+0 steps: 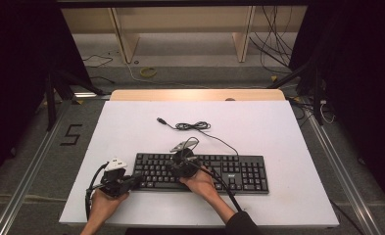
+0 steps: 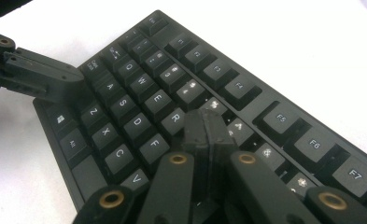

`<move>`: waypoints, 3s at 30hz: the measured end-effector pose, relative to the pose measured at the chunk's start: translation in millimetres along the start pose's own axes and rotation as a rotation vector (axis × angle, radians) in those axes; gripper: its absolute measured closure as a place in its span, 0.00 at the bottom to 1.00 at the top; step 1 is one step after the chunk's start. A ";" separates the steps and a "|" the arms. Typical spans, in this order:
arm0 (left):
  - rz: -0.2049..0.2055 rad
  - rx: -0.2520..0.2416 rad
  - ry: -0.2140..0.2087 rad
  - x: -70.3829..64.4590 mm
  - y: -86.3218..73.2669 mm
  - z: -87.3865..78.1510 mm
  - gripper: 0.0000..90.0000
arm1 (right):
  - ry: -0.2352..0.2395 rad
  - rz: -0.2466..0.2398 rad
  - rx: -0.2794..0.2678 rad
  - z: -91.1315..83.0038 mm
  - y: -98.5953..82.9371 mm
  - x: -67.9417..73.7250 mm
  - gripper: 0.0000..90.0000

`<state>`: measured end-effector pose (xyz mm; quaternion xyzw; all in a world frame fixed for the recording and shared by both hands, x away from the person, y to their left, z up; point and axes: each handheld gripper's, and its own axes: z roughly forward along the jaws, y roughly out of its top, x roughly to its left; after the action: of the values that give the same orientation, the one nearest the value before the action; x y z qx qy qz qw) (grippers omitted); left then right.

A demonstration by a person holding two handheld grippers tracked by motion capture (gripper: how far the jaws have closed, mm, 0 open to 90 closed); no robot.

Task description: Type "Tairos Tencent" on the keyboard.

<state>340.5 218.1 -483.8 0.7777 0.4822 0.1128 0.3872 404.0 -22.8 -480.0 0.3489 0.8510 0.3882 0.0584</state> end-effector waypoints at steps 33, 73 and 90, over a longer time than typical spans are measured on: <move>-0.059 -0.148 -0.050 -1.2 18.4 -7.8 0.48 | 0.081 0.025 -0.141 -51.5 -5.2 -2.2 0.47; 0.025 0.014 -0.019 -1.5 24.2 18.0 0.99 | 0.034 0.042 -0.182 -75.6 -23.3 -17.6 0.36; 0.026 -0.011 -0.034 -4.5 25.8 12.9 0.84 | 0.024 0.050 -0.178 -73.5 -22.9 -20.2 0.38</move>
<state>362.3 201.9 -473.3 0.7836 0.4646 0.1073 0.3982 379.5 -91.7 -448.7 0.3588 0.8048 0.4677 0.0693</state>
